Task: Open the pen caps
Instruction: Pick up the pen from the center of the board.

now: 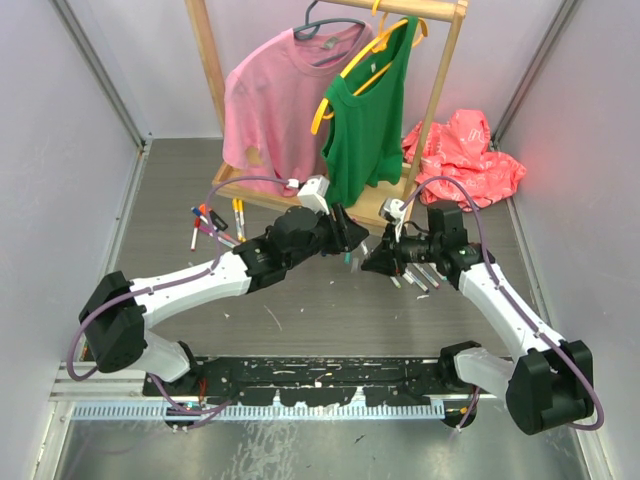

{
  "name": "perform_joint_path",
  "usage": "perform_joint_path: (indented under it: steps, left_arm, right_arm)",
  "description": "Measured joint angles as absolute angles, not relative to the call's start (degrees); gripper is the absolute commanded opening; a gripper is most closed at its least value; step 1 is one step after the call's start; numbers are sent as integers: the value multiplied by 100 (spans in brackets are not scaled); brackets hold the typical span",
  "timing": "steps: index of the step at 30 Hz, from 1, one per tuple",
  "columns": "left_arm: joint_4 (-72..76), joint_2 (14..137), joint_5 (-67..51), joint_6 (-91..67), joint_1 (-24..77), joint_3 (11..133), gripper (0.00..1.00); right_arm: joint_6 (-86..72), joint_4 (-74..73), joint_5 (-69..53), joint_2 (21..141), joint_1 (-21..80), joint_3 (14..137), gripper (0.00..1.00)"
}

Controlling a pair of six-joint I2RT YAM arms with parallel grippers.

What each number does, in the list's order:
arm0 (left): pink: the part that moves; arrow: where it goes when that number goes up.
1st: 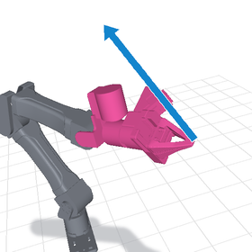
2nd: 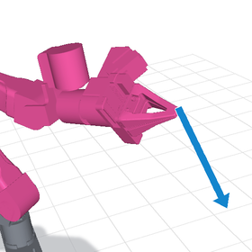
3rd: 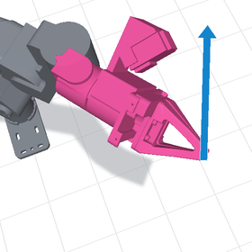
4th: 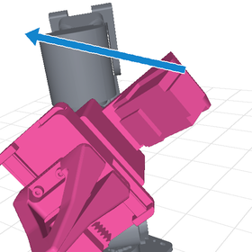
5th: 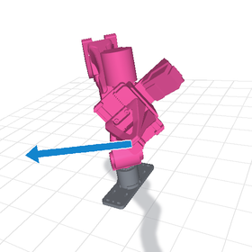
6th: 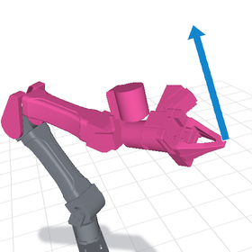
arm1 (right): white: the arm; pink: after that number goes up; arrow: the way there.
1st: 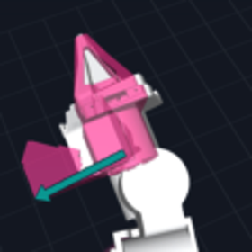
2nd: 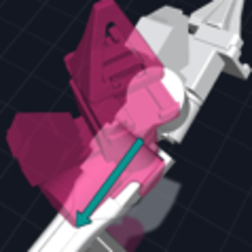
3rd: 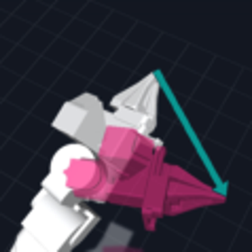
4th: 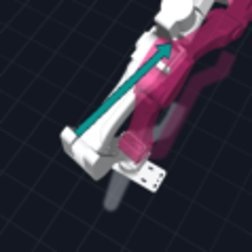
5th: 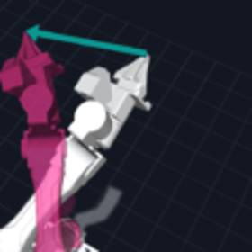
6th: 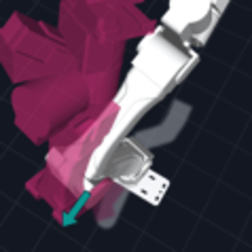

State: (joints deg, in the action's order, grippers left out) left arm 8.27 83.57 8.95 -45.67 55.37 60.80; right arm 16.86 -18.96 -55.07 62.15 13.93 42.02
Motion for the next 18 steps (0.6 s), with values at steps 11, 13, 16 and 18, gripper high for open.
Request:
perform_joint_path:
  steps: [11,13,16,18]
  left_arm:
    - [829,8357,869,-4595,5522,6080,22]
    - [829,8357,858,-4600,5513,6080,11]
    - [827,8357,823,-4576,5511,6080,0]
    - [825,8368,805,-4578,5509,6080,0]
  right_arm:
    - [1820,-1999,-5387,6368,1492,4263,1]
    - [1835,-2016,-5354,6379,1505,4263,1]
    - [1848,-2049,-5323,6379,1516,4265,1]
    - [1857,-2069,-5310,6379,1525,4265,6]
